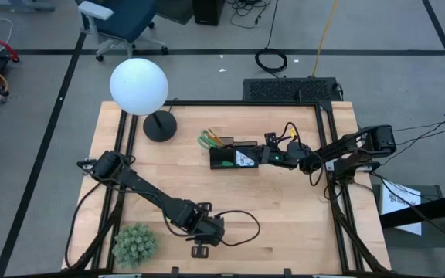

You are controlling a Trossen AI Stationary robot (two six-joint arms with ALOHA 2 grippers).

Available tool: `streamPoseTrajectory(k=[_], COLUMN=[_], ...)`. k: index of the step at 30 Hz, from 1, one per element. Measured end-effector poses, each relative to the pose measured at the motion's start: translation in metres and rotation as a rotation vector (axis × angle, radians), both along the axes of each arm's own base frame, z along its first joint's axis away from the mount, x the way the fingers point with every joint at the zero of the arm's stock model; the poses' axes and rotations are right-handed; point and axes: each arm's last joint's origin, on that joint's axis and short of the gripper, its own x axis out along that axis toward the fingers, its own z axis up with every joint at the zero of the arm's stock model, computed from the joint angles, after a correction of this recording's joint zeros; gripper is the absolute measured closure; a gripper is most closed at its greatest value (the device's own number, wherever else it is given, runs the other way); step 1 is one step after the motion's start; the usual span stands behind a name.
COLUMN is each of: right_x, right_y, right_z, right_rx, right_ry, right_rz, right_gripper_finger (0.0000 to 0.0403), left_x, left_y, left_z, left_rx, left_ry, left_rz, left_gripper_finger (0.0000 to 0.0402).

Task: Pick and place office supplies into organizer
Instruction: Put the blue binder clip into the black desk organizer

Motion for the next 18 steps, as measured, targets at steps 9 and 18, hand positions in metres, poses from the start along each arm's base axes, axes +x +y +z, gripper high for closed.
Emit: streamPoseTrajectory(k=[9, 18], right_x=[0.000, 0.000], right_y=[0.000, 0.000], right_z=[0.000, -0.001], right_rx=[0.000, 0.000], right_ry=[0.000, 0.006], right_rz=[0.000, 0.000], right_gripper_finger=[0.0222, 0.0222], left_x=[-0.002, -0.004], left_y=[-0.007, -0.015], left_z=[-0.002, -0.021], left_rx=[0.001, 0.025], left_ry=[-0.003, 0.044], left_rz=[0.053, 0.045], left_gripper_finger=[0.0293, 0.0293])
